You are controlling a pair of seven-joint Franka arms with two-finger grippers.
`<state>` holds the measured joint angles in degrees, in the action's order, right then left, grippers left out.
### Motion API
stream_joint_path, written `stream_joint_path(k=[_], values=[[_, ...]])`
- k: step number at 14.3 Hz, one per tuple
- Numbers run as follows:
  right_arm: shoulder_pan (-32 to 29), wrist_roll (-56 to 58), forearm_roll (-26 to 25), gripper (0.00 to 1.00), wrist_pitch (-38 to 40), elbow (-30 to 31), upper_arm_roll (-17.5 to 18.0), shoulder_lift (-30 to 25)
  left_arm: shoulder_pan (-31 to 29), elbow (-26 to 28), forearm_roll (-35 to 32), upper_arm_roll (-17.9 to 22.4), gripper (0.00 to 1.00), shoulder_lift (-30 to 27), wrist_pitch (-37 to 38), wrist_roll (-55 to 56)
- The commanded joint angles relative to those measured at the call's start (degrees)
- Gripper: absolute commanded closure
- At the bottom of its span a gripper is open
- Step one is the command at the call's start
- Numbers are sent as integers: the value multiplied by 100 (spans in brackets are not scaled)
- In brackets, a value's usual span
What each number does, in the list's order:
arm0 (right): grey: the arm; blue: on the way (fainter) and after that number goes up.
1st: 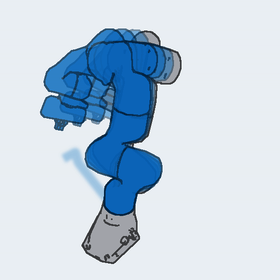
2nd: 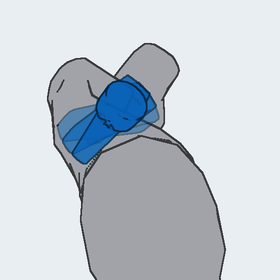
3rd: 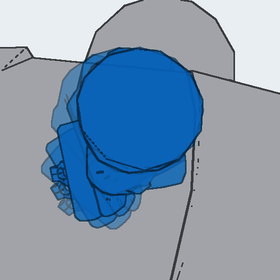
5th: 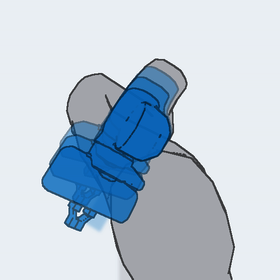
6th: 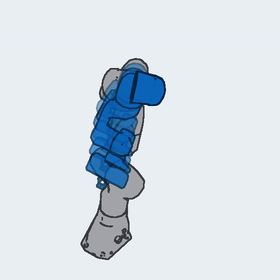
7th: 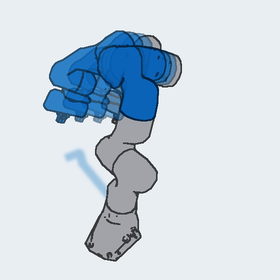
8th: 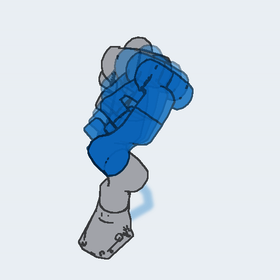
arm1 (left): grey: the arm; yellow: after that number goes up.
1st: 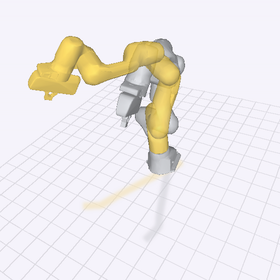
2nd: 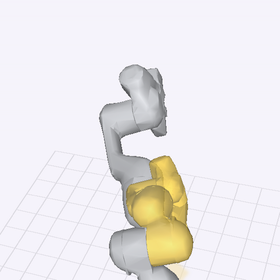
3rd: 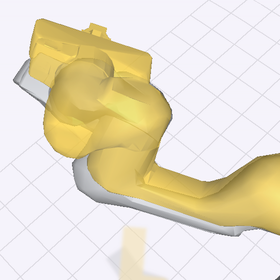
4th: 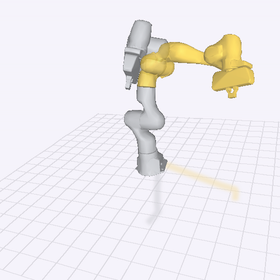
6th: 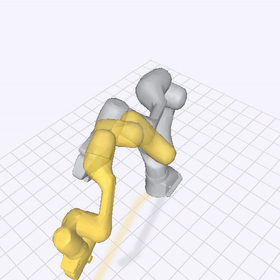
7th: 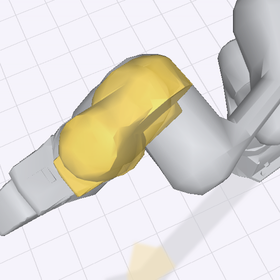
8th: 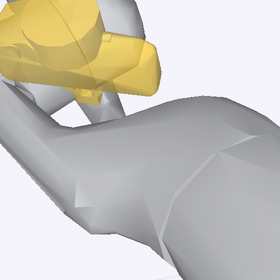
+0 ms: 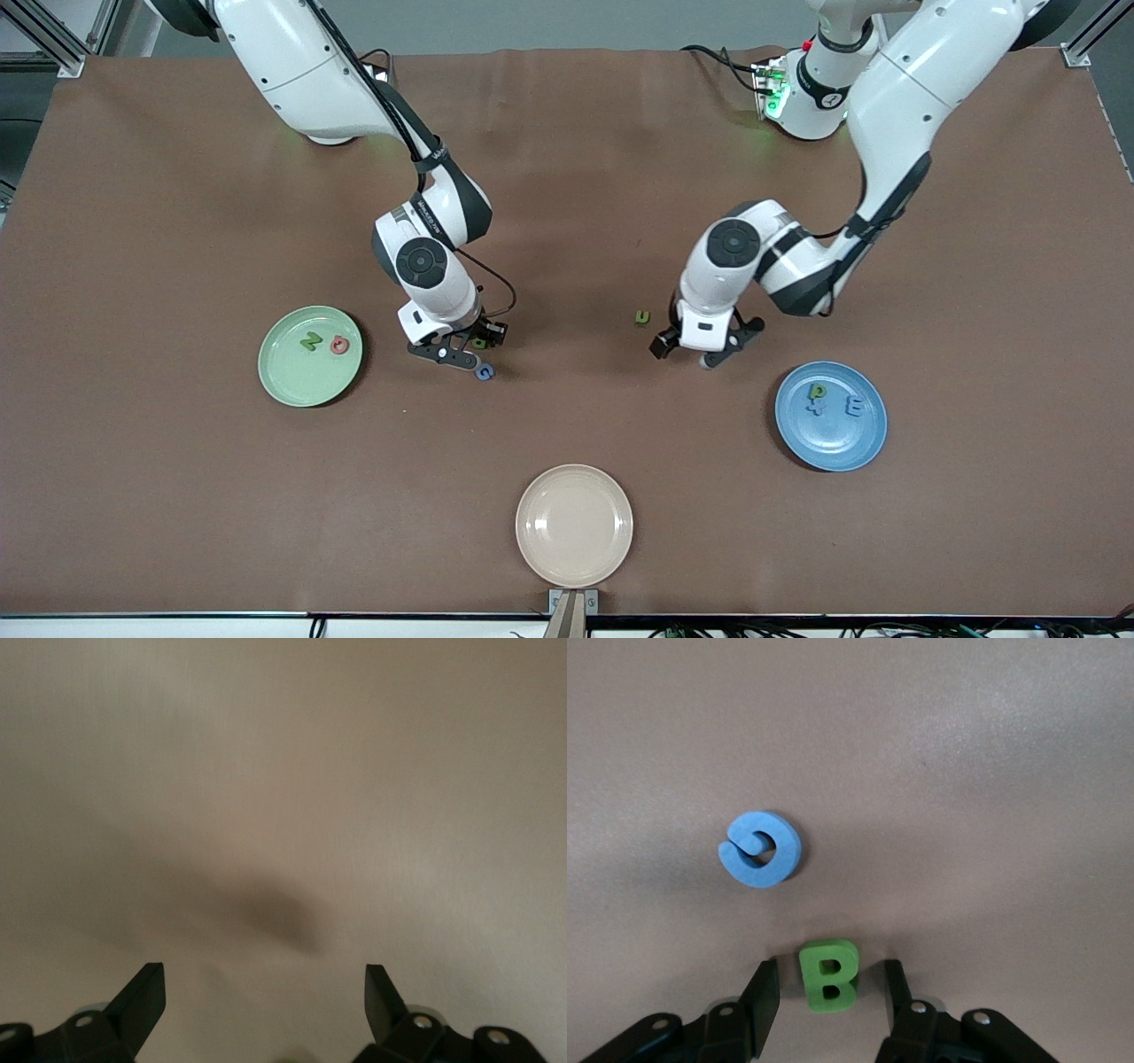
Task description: Sort upper and lower case letters into plates
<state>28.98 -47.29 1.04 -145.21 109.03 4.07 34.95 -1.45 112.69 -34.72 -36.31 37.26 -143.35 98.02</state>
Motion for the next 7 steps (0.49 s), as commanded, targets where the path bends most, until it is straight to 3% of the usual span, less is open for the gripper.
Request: stream_joint_path(k=[1,4,5,7], values=[[37,-140,-86,57,-8,-101,-20,82,267,16,-88,1,1,53,53,1295],[37,-122,-95,92,10,-101,-20,82,531,33,-105,18,5,149,185,2149],[29,-113,-95,99,27,-101,-20,82,558,33,-105,18,8,176,211,2230],[-33,52,-104,100,97,-101,-37,12,523,7,-105,27,17,255,211,2309]])
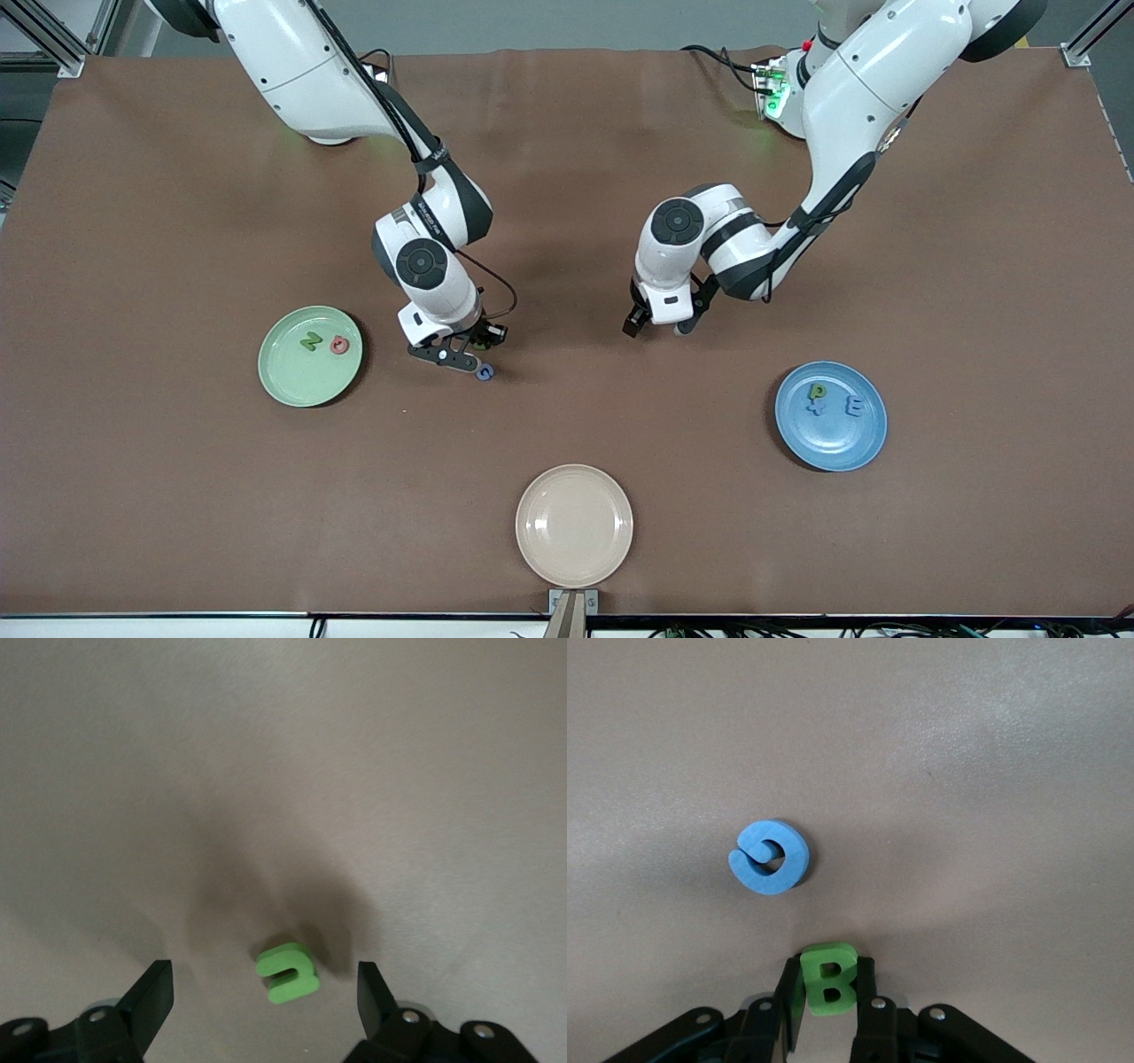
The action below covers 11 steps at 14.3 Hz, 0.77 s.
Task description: Sort upper and lower case letters into plates
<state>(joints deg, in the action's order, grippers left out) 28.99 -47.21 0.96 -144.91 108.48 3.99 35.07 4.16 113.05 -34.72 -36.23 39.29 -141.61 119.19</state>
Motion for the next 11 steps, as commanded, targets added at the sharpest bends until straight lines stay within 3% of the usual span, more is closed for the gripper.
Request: stream_joint_path(k=[1,3,4,6,9,10,11], values=[[-103,263,-96,100,217,-47,-47,-78,-12,-64,-96,19,20,104,37,262],[-445,956,-96,100,997,-47,-47,-473,-3,-64,-105,28,31,122,37,298],[-673,1385,-96,100,1226,-20,-47,-623,6,-64,-105,28,40,131,37,280],[-1208,2447,-96,100,1500,146,-47,-957,23,-73,-105,28,50,157,37,263],[-1938,3873,-114,100,1493,419,-56,-1160,15,-82,-114,28,90,149,37,219],[-2184,4286,-149,100,1458,428,-47,-1152,-11,-117,-123,28,99,140,37,210],[-2343,4577,-210,100,1379,428,-47,-1117,-38,-230,-123,37,100,123,37,140]])
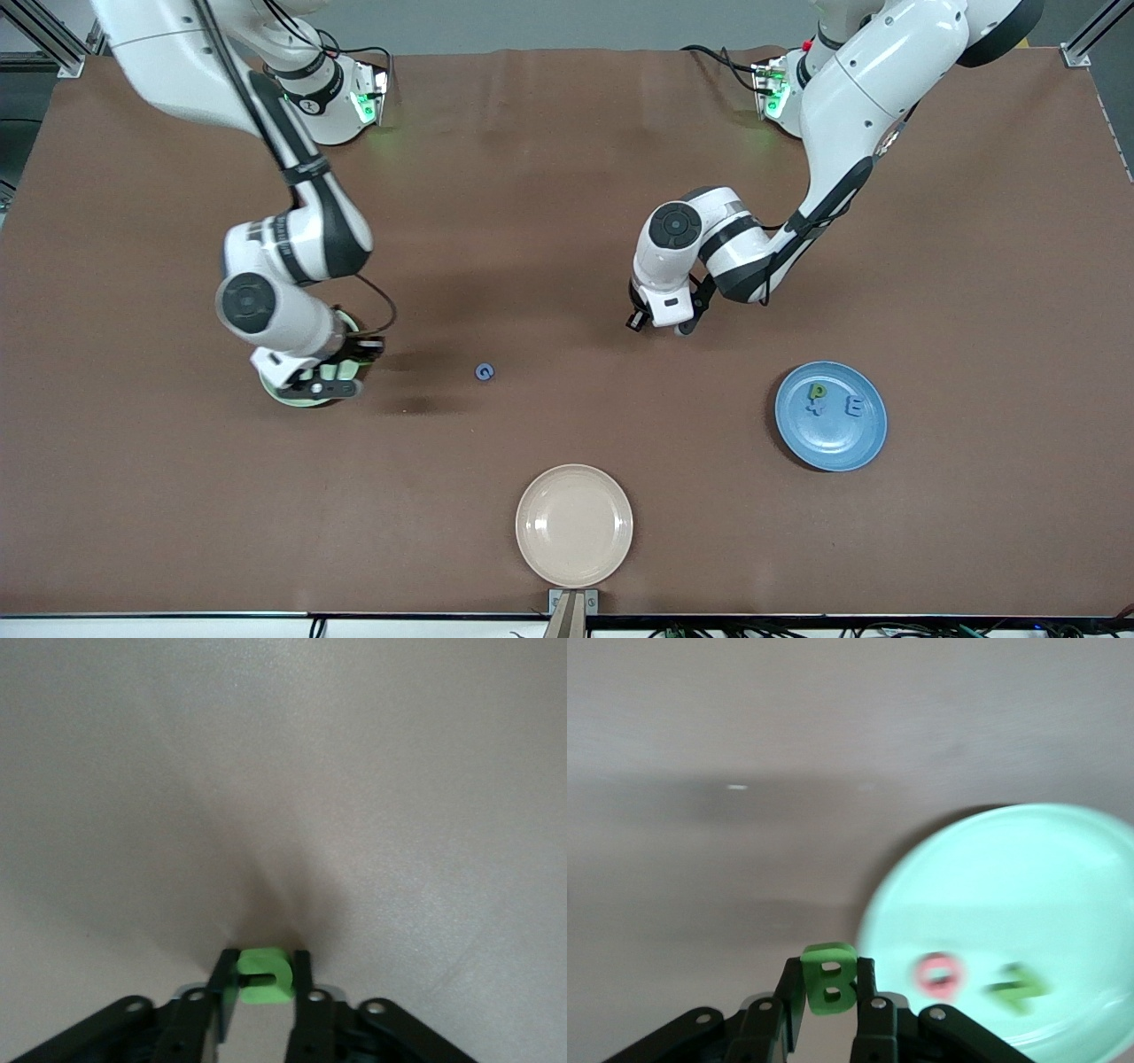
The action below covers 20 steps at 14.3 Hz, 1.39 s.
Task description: Sort upper and lower case letters into plates
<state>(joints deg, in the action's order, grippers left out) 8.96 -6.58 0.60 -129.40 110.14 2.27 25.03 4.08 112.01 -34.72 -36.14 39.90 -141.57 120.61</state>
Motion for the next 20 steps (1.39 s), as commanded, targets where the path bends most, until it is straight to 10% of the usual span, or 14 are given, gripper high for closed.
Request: stream_joint_path(k=[1,12,14,15,16,17,20], values=[[-525,804,-270,100,-295,262,125,-95,-56,-205,-123,28,100,18,50,-98],[-1213,2081,-350,98,-1228,710,125,266,-2067,-838,-149,37,99,-396,1035,-4737],[-1221,2081,-350,76,-1219,719,125,266,-2393,-952,-167,37,94,-282,1035,-5300],[-1239,2073,-350,1,-1193,710,125,266,-2464,-1022,-167,81,75,-220,1035,-5554],[-1248,2064,-350,0,-1175,702,125,266,-2482,-1092,-167,220,26,-185,1026,-5827],[-1239,1994,-342,0,-1166,693,125,257,-2482,-1145,-167,274,1,-176,1017,-5977],[-1073,1233,-280,0,-1158,666,186,205,-2544,-1172,-149,257,0,-359,1078,-6705]])
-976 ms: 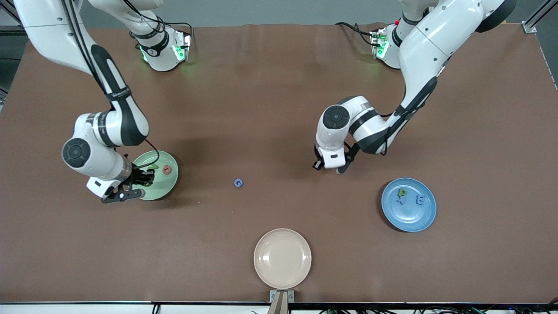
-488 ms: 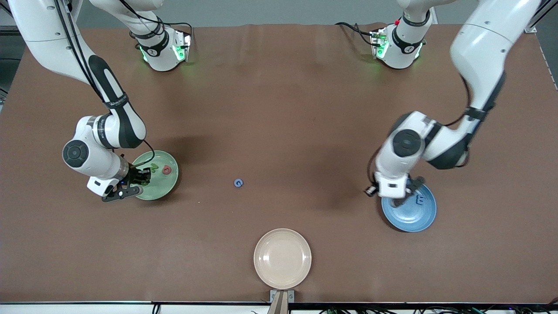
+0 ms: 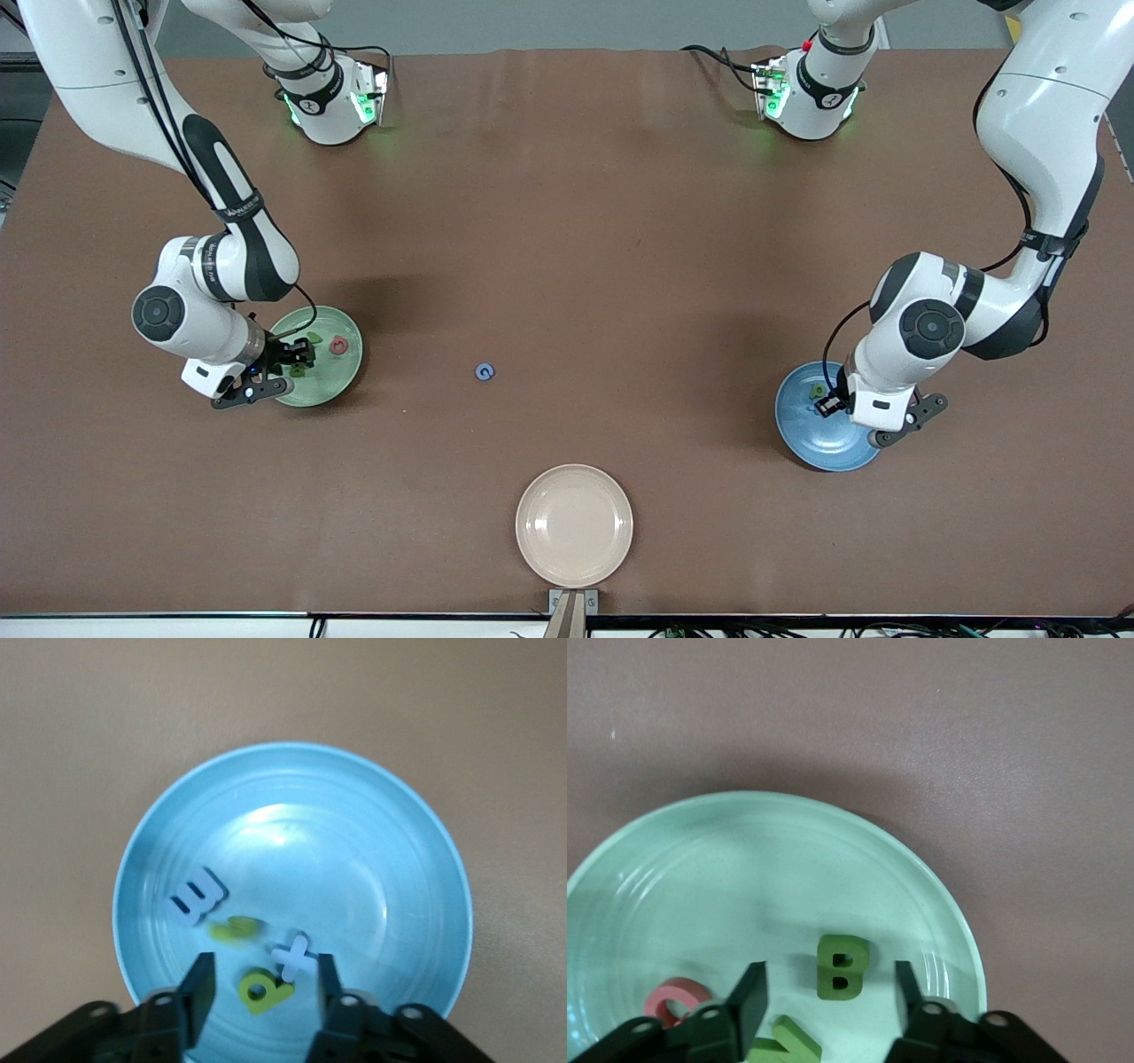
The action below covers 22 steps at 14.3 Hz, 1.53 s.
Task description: Sort upper and lower case letters into plates
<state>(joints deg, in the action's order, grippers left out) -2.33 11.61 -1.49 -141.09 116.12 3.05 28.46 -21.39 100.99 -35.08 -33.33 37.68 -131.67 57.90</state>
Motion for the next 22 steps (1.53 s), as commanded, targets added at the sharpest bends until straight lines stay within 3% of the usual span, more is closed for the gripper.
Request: stream_joint_path(k=[1,4,7,11,13,16,17,20,22], values=[[275,-1016,-71,0,134,60,109,-165,3,-70,-35,-51,0,-295,254,-829],[1065,-2650,-62,0,293,-89,109,-210,-5,-227,1,-288,0,-945,781,-1351],[1786,-3855,52,0,240,-387,117,-139,3,-753,596,-499,0,-1569,1833,-1544],[2595,-5562,167,0,223,-1142,100,509,3,-2001,941,-938,0,-1747,3863,-2579],[2868,-5985,97,0,231,-1503,91,817,-5,-2267,1046,-1044,0,-1773,4463,-2950],[2993,-6329,79,15,232,-1785,91,1038,12,-2399,1414,-931,0,-2306,4747,-3643],[2993,-6390,79,19,232,-1864,91,1099,73,-2373,1659,-686,0,-2561,4738,-3933],[3028,-6417,-78,21,240,-2032,56,1249,949,-2242,2801,1067,0,-3212,4860,-4839],[3028,-6426,-325,25,232,-2093,56,1319,1486,-2145,3085,1888,0,-3442,5194,-5314]])
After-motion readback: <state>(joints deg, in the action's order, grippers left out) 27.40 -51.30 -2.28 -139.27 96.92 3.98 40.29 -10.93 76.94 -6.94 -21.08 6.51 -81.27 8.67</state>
